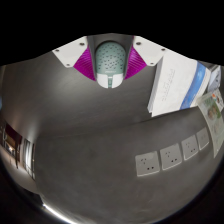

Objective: Arrange mouse

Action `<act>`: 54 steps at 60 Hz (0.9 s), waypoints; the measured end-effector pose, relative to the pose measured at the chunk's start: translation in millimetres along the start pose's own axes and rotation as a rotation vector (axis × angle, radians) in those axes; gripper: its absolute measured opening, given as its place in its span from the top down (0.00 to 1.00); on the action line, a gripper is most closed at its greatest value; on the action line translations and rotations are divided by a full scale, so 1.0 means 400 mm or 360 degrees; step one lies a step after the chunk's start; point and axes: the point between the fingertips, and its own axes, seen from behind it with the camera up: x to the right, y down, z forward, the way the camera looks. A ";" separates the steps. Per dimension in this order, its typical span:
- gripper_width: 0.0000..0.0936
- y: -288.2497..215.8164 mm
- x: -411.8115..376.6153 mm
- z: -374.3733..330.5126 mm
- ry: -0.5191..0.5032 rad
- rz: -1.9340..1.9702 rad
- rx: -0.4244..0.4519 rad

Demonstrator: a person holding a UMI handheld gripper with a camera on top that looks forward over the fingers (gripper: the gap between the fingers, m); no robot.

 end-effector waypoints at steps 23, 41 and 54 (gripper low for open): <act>0.55 -0.162 -0.049 -0.543 -0.0172 -0.0162 0.0468; 0.56 0.174 -0.506 -0.648 -0.0615 -0.0294 0.0198; 0.55 0.319 -0.563 -0.527 -0.0492 -0.0396 0.0084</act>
